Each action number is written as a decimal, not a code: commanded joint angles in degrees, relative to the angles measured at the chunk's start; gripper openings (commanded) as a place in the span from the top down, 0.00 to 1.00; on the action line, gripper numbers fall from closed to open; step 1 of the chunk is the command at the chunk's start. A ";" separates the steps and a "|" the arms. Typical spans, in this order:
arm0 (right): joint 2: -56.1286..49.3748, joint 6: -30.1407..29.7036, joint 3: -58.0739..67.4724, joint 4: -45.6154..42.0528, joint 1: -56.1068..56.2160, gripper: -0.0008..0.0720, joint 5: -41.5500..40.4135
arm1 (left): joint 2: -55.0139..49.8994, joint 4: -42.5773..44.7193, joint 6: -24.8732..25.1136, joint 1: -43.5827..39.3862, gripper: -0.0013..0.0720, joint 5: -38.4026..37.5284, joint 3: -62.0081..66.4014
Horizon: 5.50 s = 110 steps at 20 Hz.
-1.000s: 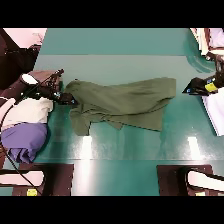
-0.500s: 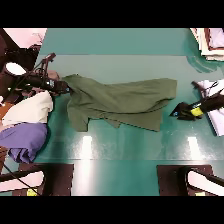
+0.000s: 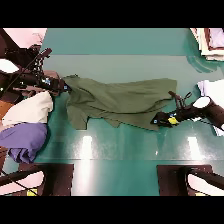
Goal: Fold the shirts.
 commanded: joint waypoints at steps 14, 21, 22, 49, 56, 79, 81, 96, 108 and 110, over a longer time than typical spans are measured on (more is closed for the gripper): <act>27.45 0.76 52.39 -0.22 -21.77 0.97 3.78 | 27.91 4.22 -9.01 0.02 0.95 1.86 38.91; 20.76 2.01 76.96 0.83 -35.69 0.97 14.95 | 28.76 -4.09 -12.33 0.02 0.95 1.14 53.07; 18.29 2.64 78.62 2.05 -35.69 0.97 17.22 | 28.76 -4.07 -12.35 0.02 0.95 1.22 50.38; -19.19 -1.27 58.51 -3.15 -20.06 0.57 28.98 | -9.20 7.10 -12.52 12.31 0.30 -15.13 12.50; -4.44 -2.16 35.85 -3.08 -20.24 0.57 22.67 | 6.80 7.91 -9.66 12.81 0.30 -4.09 -23.28; 3.93 -2.73 13.90 -5.75 -30.93 0.36 23.65 | 6.86 -1.99 -5.66 5.44 0.95 5.05 -25.44; 3.74 -2.75 6.12 -8.41 -32.89 0.28 20.98 | 6.86 -1.99 -5.68 5.44 0.95 4.81 -23.78; 3.74 -3.87 -6.49 -5.84 -22.25 0.97 11.37 | 7.26 -1.95 -5.68 5.44 0.95 2.23 -23.32; 21.70 -0.96 49.86 -6.23 -21.53 0.97 11.08 | 28.28 -1.55 -9.20 5.44 0.95 1.25 25.92; 21.68 -0.94 61.90 -6.93 -21.53 0.97 10.38 | 28.48 -1.55 -9.42 5.44 0.95 1.36 38.53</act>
